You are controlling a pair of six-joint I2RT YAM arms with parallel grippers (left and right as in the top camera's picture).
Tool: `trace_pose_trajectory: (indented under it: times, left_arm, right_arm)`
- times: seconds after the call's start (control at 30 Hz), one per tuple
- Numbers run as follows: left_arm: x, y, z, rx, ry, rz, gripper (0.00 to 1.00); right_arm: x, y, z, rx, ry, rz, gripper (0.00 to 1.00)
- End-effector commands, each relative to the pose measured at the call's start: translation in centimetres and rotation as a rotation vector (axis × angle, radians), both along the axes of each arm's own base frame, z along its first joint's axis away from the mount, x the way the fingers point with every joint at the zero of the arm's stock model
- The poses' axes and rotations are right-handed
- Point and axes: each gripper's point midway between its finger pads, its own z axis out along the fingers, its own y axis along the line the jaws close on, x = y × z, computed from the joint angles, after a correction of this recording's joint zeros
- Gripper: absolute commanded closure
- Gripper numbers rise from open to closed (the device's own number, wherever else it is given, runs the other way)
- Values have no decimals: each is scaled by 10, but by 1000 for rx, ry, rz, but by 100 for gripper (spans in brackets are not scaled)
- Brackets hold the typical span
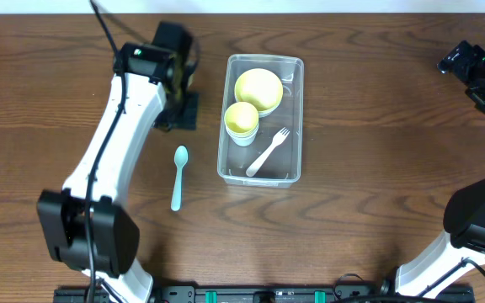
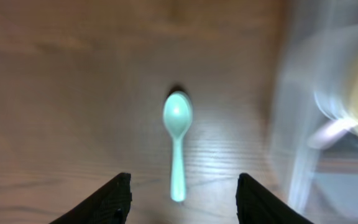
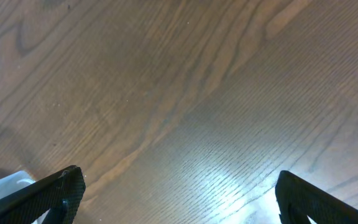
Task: Pack container
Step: 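Release the fork and move the left gripper to the green spoon, then lower the left gripper and grasp the mint-green spoon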
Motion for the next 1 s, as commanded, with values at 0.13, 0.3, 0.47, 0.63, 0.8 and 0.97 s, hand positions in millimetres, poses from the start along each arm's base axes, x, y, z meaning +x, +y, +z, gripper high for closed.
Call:
trace_pose_trajectory:
  times: [0.13,0.3,0.47,0.63,0.8,0.97]
  left_arm:
    - [-39,21,-80,-28,178,70,46]
    - [-58,23,-109,-22,212,36,46]
    - [-70,25,-128,-20,225,22,48]
    - [-72,25,-141,-24,203,22,57]
    - [-68,25,-143,-27,183,21,76]
    - [-65,24,-142,-28,176,21,90]
  right_arm:
    - [-1,-2,-4,7,8,-15,1]
    - [-1,-2,-4,7,9,-15,1]
    - [-1,-2,-4,7,8,-15,1]
    - [-1,-2,-4,7,9,-15,1]
    - [-1,-2,-4,7,9,-15,1]
    - [-1,-2,-4,7,9,-15,1]
